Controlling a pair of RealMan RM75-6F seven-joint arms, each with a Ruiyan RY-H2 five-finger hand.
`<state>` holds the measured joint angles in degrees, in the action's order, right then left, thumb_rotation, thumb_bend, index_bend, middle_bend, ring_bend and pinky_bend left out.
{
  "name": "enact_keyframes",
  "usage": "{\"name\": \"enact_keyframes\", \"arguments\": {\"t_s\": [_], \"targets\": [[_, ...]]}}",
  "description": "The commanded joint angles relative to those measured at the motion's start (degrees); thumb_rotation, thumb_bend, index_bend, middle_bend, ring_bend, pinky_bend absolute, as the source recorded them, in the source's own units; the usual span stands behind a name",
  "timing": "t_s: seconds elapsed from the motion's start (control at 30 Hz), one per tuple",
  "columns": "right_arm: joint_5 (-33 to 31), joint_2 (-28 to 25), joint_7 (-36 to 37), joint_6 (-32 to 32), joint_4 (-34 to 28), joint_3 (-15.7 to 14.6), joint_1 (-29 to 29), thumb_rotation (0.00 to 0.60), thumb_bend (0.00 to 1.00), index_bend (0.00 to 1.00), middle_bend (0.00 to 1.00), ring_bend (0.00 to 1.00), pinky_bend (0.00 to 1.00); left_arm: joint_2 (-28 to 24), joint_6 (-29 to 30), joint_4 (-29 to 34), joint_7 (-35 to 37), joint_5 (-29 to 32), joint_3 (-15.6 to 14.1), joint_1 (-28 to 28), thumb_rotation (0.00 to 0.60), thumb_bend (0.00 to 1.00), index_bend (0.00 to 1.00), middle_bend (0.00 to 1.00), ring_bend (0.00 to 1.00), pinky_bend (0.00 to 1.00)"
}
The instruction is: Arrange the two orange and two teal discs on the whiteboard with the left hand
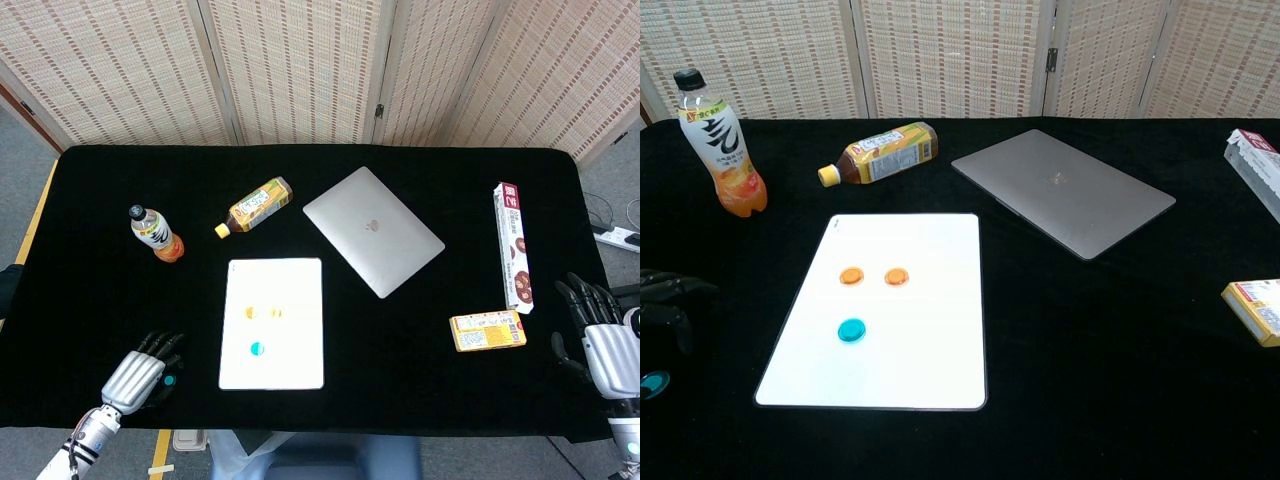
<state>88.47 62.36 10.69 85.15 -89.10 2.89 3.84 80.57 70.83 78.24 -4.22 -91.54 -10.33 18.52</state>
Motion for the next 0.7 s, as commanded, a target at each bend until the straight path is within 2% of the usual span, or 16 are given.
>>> {"name": "enact_keyframes", "arguments": {"t_s": [0.03,0.7], "targets": [[0.1,0.0,0.0,-0.1,0.0,0.0,0.1,0.6,0.58,0.0,0.0,0.0,0.0,0.4,-0.2,-0.7,0.4,0.2,-0.2,-0.5,0.6,0.39,0.43,0.09,0.0,0.0],[0.0,-0.1,-0.3,0.3,-0.3,-0.1,0.0,0.6,0.58,0.0,0.0,0.0,0.0,1.8,-3.0,-3.7,2.2,1.5,1.3,-1.4,0.6,0.39,0.45,0.09,0.0,0.0]]}}
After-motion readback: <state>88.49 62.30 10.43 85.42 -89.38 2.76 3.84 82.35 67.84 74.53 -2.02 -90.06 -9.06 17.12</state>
